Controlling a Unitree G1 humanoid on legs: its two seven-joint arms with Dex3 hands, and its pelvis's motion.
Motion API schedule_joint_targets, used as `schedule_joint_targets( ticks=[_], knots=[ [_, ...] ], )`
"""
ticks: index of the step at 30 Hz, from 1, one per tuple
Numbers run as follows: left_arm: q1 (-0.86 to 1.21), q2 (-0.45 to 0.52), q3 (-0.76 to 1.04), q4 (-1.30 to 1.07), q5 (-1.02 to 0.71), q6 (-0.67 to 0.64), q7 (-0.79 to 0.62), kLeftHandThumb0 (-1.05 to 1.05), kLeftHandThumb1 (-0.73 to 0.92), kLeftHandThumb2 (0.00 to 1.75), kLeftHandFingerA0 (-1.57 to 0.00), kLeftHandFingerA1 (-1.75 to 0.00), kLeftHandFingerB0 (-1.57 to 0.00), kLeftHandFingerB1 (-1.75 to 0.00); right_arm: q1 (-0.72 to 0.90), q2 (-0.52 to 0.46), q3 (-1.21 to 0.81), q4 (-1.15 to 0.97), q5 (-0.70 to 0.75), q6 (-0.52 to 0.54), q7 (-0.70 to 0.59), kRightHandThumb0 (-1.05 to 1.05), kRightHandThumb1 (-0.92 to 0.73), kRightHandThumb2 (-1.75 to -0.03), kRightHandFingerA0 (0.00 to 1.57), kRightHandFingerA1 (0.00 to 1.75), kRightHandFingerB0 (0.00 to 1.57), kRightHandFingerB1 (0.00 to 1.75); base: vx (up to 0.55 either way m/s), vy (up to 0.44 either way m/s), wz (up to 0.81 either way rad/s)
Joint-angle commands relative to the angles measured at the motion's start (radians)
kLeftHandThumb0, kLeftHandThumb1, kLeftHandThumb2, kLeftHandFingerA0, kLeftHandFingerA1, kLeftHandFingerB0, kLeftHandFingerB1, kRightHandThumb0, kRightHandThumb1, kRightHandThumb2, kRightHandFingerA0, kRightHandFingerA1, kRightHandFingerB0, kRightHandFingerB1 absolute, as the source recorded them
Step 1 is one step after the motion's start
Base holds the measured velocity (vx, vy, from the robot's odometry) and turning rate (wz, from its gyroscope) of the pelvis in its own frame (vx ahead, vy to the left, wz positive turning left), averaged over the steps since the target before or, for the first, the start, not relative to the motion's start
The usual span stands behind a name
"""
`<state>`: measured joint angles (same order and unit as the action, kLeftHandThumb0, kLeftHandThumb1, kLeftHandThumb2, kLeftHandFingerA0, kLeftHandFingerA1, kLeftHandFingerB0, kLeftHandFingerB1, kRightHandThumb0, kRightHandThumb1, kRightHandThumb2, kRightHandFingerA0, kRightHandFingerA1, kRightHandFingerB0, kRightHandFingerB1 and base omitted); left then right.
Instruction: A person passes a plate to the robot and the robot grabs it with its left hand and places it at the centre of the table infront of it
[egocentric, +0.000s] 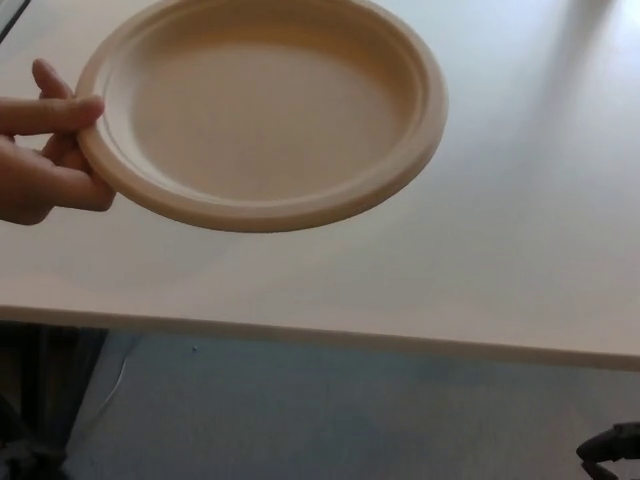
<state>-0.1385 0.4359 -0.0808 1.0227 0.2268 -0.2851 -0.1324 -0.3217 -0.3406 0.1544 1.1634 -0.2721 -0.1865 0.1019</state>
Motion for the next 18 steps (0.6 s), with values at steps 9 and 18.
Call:
schedule_joint_targets(
  ticks=[9,18],
  knots=[
    [0.025,0.031,-0.030,-0.031,0.034,-0.189,0.037,-0.72,0.46,0.85,-0.09,-0.34,0.00,-0.22,-0.004,-0.012,-0.023,0.046,0.016,-0.070,0.012,-0.65,-0.74,-0.62,0.45,0.64,0.38,0.46,0.06,-0.007,0.00],
    [0.322,0.030,-0.025,-0.477,0.067,-0.429,0.126,-0.75,0.51,0.67,-0.11,-0.28,-0.07,-0.19,0.043,-0.004,-0.006,0.049,0.002,-0.093,0.020,-0.69,-0.75,-0.62,0.49,0.63,0.33,0.45,0.08,-0.004,0.01]
  ],
)
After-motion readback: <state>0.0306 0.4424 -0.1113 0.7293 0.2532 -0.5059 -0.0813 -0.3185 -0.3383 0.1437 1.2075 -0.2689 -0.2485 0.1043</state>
